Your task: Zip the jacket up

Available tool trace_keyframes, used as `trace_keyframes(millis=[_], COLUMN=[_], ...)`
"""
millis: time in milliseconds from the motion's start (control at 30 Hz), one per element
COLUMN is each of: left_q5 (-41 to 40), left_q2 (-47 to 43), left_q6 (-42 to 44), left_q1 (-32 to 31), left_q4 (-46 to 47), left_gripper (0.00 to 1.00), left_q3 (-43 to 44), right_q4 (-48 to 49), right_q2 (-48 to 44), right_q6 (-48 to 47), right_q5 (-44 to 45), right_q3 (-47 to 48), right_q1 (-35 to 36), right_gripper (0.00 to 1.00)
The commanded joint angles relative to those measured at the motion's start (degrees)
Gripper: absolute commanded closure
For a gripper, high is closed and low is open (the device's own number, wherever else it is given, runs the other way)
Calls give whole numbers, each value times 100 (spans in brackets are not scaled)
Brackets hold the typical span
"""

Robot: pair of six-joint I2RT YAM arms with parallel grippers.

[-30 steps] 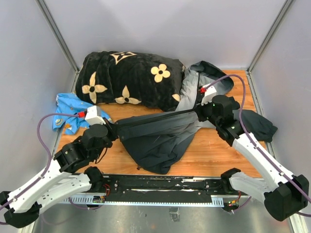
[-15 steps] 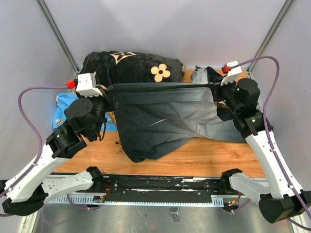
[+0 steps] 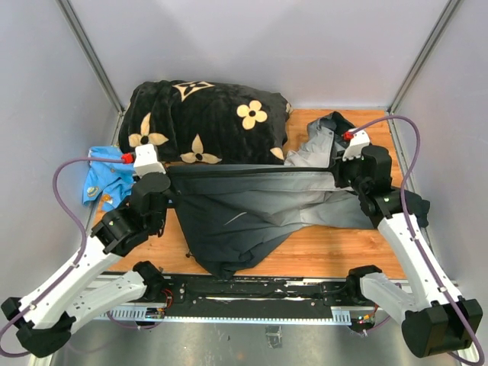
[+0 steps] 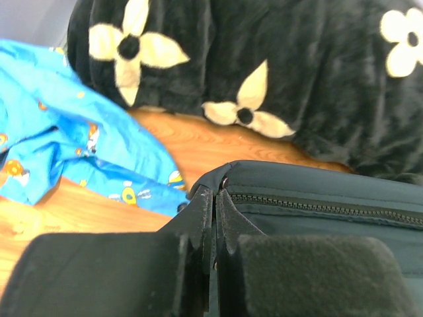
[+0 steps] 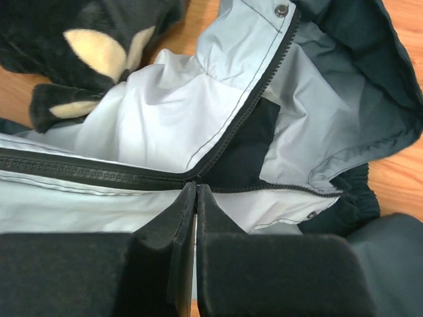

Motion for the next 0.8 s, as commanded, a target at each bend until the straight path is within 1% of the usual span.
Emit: trace_keyframes(millis=[0,100,200,300,467,633,767], left_q5=[-43,296,653,900,1016,957,749], left_q2=[3,165,369,408,388,497,607], left_q6=[-171,-99,-34,43,177,356,624], left_q1=[634,1062,1623,1984,2231,2272,2301], left_q4=[-20,123,154,237,359,413,540], left_gripper=[100,100,100,100,100,100,100], left_q3=[-302,-471,-491,-472,-190,340,906], right_q4=[49,32,12,14,17,-102,-338], right_q2=[-96,-58,1,40,114,174,208], right_q6=[37,66,84,94,214,255,271], right_q5=[536,525,459,387,109,-6,-72], right_q3=[-54,-39,-25,-15,133,494,988], right_q1=[-464,-579,-744,-959,-1353,-1785,-2393], right_gripper=[99,99,99,99,99,99,100])
